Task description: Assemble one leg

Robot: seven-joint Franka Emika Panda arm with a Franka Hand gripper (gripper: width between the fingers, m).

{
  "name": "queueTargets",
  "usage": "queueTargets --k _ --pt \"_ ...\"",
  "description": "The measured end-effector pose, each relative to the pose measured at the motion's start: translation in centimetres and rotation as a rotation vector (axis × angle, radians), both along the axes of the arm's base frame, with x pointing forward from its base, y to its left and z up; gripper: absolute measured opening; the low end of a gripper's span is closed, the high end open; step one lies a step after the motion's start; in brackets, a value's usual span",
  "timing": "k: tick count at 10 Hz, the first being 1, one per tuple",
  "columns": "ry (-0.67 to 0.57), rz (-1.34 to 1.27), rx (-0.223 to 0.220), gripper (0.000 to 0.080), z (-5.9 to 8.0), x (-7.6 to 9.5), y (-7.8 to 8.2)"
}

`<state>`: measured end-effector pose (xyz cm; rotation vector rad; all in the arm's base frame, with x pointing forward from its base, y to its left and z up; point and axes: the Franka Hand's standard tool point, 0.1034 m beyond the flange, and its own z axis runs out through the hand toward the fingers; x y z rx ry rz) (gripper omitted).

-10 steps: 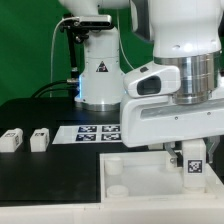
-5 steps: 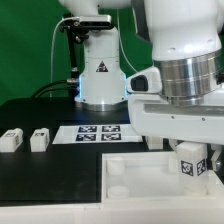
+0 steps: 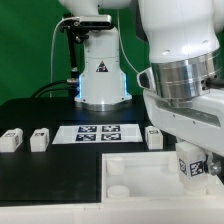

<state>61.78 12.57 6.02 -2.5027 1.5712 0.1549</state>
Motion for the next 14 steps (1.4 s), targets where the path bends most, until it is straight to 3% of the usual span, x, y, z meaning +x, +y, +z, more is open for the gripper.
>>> queueTargets --k 1,2,3,4,6,7,10,13,14 --pt "0.000 0.000 0.000 0.0375 0.0 0.0 0.0" --pt "-0.004 0.020 0.000 0.0555 0.0 0.0 0.0" --pt "-0.014 0.068 0.000 0.0623 0.0 0.0 0.0" --pt "-0.009 0.104 0.003 0.0641 0.3 -0.3 0.1" --pt "-0.070 0.475 -0.034 0.0648 1.8 -0.5 0.1" --pt "-0.100 0.646 -0.057 0.0648 1.9 -0.7 0.1" --pt "-0.141 0.903 -0.062 0.0649 1.6 -0.7 -0.1" --pt "-0.209 1.296 -0.111 0.0649 1.3 -0.3 -0.1" --pt "-0.200 1.246 -0.111 0.0522 1.3 -0.4 -0.1"
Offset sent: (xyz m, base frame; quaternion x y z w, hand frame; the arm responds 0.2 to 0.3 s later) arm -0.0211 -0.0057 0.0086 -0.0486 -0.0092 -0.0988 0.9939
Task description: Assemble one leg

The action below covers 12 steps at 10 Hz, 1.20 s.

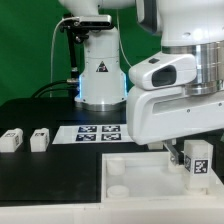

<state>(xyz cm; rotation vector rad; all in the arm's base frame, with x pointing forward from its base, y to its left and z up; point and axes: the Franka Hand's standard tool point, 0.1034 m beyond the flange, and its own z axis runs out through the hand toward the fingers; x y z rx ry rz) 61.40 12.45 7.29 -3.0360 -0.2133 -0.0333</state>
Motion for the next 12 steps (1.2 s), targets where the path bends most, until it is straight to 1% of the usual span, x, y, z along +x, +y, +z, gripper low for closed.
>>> queueTargets --k 1,2,5,6,7,8,9,12 --pt "0.000 0.002 0.000 0.0383 0.0 0.0 0.0" --pt "0.004 -0.058 -0.005 0.0300 0.0 0.1 -0.5" --pt "0.033 -0.340 0.003 0.0297 -0.1 0.1 -0.5" --pt "0.063 -0.517 0.013 0.0297 -0.3 0.4 -0.5" --pt "0.081 -0.674 0.024 0.0297 -0.3 1.0 -0.5" --pt "0.095 -0.804 0.038 0.0297 -0.3 1.2 -0.6" --pt "0.104 -0.934 0.061 0.0297 -0.4 1.1 -0.8" --pt "0.160 -1.259 0.099 0.0297 -0.4 1.1 -0.7"
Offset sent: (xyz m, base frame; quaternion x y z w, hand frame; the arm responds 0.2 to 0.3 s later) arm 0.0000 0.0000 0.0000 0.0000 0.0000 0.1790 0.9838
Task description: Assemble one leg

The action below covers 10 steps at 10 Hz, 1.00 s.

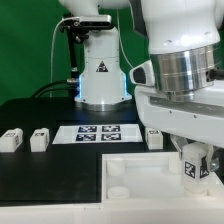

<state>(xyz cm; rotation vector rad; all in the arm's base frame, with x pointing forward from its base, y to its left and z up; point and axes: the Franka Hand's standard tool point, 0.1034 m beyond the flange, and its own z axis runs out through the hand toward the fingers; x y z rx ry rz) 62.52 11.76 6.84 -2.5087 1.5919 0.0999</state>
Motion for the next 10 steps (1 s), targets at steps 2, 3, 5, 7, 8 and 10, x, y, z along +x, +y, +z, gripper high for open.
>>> queueTargets --k 2,3,5,7,8,10 --pt "0.030 -0.161 0.020 0.0297 -0.03 -0.04 0.23" --pt "0.040 -0.211 0.022 0.0297 -0.05 -0.04 0.26" --pt "0.024 -0.125 0.019 0.0297 -0.07 -0.06 0.28" --pt "-0.007 0.062 0.009 0.0451 -0.09 -0.17 0.45" --pt "-0.039 0.244 -0.014 0.0600 -0.02 -0.16 0.47" --pt "-0.075 0.478 -0.041 0.0634 -0.05 -0.20 0.62"
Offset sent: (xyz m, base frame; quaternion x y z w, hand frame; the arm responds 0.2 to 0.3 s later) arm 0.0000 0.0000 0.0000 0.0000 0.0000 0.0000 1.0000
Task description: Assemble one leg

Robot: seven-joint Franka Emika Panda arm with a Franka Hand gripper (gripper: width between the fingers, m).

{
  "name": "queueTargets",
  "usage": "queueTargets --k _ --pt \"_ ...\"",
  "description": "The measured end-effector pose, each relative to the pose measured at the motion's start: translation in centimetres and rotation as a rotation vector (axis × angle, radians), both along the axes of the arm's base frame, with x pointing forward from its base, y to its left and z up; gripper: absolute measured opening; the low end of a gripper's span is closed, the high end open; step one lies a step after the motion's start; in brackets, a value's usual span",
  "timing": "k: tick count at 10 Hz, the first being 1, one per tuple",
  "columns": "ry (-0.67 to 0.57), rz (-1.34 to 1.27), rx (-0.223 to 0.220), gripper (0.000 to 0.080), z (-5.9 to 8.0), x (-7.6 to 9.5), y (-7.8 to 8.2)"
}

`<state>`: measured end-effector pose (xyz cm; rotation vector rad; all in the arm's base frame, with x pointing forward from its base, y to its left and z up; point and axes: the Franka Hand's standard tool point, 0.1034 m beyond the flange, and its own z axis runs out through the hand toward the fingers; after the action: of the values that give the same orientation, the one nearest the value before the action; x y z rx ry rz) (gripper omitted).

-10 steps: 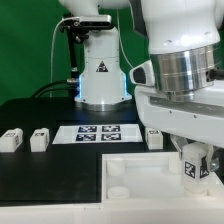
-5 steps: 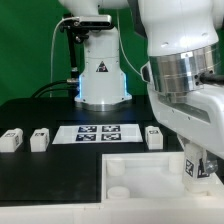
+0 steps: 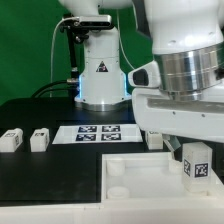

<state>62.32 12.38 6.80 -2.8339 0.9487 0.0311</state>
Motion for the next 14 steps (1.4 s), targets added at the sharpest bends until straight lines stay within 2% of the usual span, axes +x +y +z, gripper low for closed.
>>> queueTargets --k 2,3,5,6,7,8,9,10,14 --pt "-0.036 0.247 -0.016 0.0649 0.0 0.0 -0.2" --pt "-0.058 0.430 -0.045 0.0649 0.0 0.0 -0.3" --pt "-0.103 0.732 -0.075 0.0649 0.1 0.3 -1.2" --pt "-0.111 0.703 -0.078 0.0649 0.1 0.5 -1.3" --pt "-0.104 0.662 -0.076 0.0564 0.0 0.4 -1.1" --pt "-0.106 0.676 -0.077 0.0426 0.0 0.4 -1.2" --pt "-0.096 0.589 -0.066 0.0426 0.0 0.4 -1.0" --pt "-0.081 0.470 -0.060 0.0291 0.0 0.4 -1.0" --pt "-0.035 0.003 -0.057 0.0291 -0.2 0.5 -1.1"
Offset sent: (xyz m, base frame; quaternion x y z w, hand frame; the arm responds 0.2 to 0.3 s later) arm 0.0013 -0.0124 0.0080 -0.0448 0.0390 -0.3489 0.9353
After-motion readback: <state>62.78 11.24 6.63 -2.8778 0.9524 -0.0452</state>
